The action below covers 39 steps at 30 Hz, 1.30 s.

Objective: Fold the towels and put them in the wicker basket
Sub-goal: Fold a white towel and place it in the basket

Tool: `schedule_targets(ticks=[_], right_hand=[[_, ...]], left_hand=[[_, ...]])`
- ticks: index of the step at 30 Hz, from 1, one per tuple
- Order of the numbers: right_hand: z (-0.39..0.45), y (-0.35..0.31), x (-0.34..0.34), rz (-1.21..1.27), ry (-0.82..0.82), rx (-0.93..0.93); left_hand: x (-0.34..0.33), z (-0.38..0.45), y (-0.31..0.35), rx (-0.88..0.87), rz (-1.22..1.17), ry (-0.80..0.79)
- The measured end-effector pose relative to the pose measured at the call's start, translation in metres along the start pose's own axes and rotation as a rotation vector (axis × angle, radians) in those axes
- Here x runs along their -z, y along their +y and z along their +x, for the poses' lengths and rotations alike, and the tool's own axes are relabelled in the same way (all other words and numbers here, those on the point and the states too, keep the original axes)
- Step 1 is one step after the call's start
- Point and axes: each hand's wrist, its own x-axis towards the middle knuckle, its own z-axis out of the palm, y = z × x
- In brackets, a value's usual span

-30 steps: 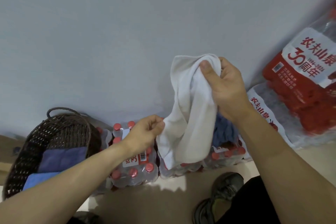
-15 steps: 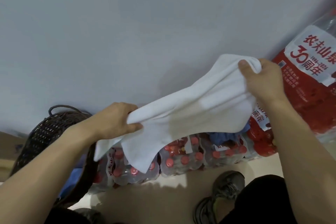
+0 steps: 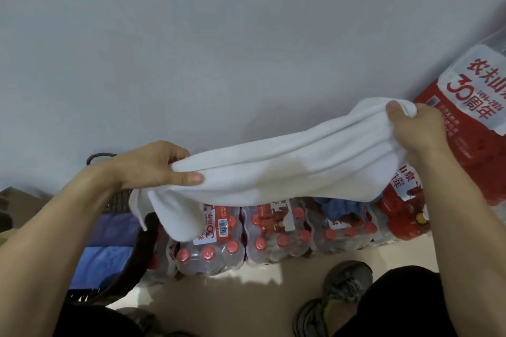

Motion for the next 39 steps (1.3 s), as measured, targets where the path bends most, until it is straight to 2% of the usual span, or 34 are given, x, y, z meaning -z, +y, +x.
schedule_targets(ticks=[2,5,11,13,14,16,19,22,25,27,28,31,33,39], right_hand=[[0.003,0.002,0.003,0.036,0.024,-0.064],[0.006,0.006,0.005,0.078,0.051,-0.102],[0.003,0.006,0.008,0.119,0.091,-0.114],[-0.003,0.001,0.006,0.16,0.036,-0.129],[-0.009,-0.003,0.004,0.186,-0.031,-0.136],[-0.025,-0.015,-0.001,0.23,-0.266,-0.147],[-0.044,-0.029,-0.005,0.201,-0.77,-0.119],[-0.059,-0.033,-0.012,-0.082,-1.241,0.0],[-0.069,-0.031,-0.03,-0.465,-1.478,0.14],[-0.074,-0.031,-0.042,-0.583,-1.495,0.176],[-0.077,-0.03,-0.048,-0.59,-1.437,0.202],[-0.089,-0.03,-0.067,-0.453,-1.108,0.314],[-0.099,-0.035,-0.078,-0.265,-1.006,0.344],[-0.133,-0.054,-0.098,0.157,-1.174,0.234]], left_hand=[[0.003,-0.004,0.002,-0.026,-0.044,-0.138],[0.003,-0.004,0.002,-0.021,-0.024,-0.171],[0.005,-0.004,0.003,0.081,0.045,-0.06],[0.0,-0.002,0.005,0.065,0.011,0.027],[-0.004,0.0,0.007,0.042,-0.019,0.074],[-0.011,0.005,0.01,-0.014,-0.08,0.172],[-0.019,0.01,0.013,-0.06,-0.12,0.286],[-0.023,0.011,0.017,-0.086,-0.196,0.351],[-0.026,0.01,0.022,-0.149,-0.171,0.406],[-0.027,0.008,0.028,-0.203,-0.182,0.449],[-0.028,0.006,0.031,-0.23,-0.21,0.461],[-0.032,-0.001,0.039,-0.352,-0.128,0.493],[-0.037,-0.005,0.044,-0.435,-0.075,0.488],[-0.056,-0.017,0.063,-0.54,-0.148,0.382]])
